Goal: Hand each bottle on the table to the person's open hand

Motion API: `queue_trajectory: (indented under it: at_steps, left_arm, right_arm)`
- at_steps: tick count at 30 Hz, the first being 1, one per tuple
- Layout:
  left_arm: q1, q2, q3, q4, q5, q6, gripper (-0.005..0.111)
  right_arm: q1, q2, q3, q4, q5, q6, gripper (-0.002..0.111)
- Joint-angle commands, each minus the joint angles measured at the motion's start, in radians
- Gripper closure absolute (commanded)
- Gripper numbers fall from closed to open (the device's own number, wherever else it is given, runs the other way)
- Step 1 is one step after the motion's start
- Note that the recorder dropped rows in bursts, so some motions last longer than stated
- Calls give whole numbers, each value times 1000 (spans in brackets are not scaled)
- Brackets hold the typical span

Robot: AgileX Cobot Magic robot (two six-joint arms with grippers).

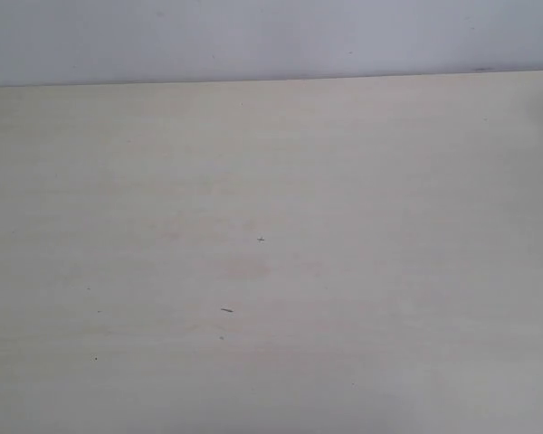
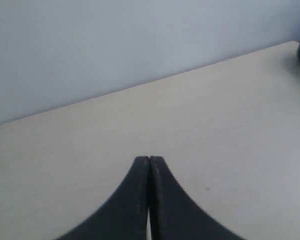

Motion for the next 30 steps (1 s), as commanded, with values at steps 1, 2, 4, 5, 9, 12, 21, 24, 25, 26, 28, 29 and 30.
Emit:
queue_trajectory:
  at_steps: [1,2,4,5,9,12,21,24,25,26,28,29,30]
  left_arm:
    - [149,-61,2,47,-7,34,107]
    - [186,-76,2,47,-7,34,107]
    - [256,-111,2,47,-7,34,107]
    - [287,-129,2,47,-7,34,107]
    - [378,-204,2,47,-7,34,107]
    - [431,-269,2,60,-7,36,107]
    - [506,-478,46,36,-7,26,107]
    - [518,-558,83,36,-7,26,107]
    - [520,-587,97,36,-7,26,107]
    - [523,-613,108,36,-7,26,107]
    - [523,-613,136,36,-1,24,107]
    - [523,-613,142,36,7,18,107]
    - [528,-613,151,22,20,14,107]
  right_arm:
    - [-4,-6,5,3,-9,-1,108]
    - [-4,-6,5,3,-9,-1,108]
    - [-4,-6,5,3,-9,-1,108]
    - [-4,-6,5,5,-9,-1,108]
    - [-4,-6,5,5,-9,-1,108]
    - [-4,-6,5,5,-9,-1,108]
    - [-4,-6,5,5,-9,-1,108]
    - [-4,-6,5,5,-9,-1,108]
    - [-4,-6,5,5,-9,-1,108]
    - [-4,-6,5,5,-9,-1,108]
    - [-4,-6,5,5,-9,-1,108]
    - [-4,-6,5,5,-9,-1,108]
    - [-4,-6,5,5,-9,-1,108]
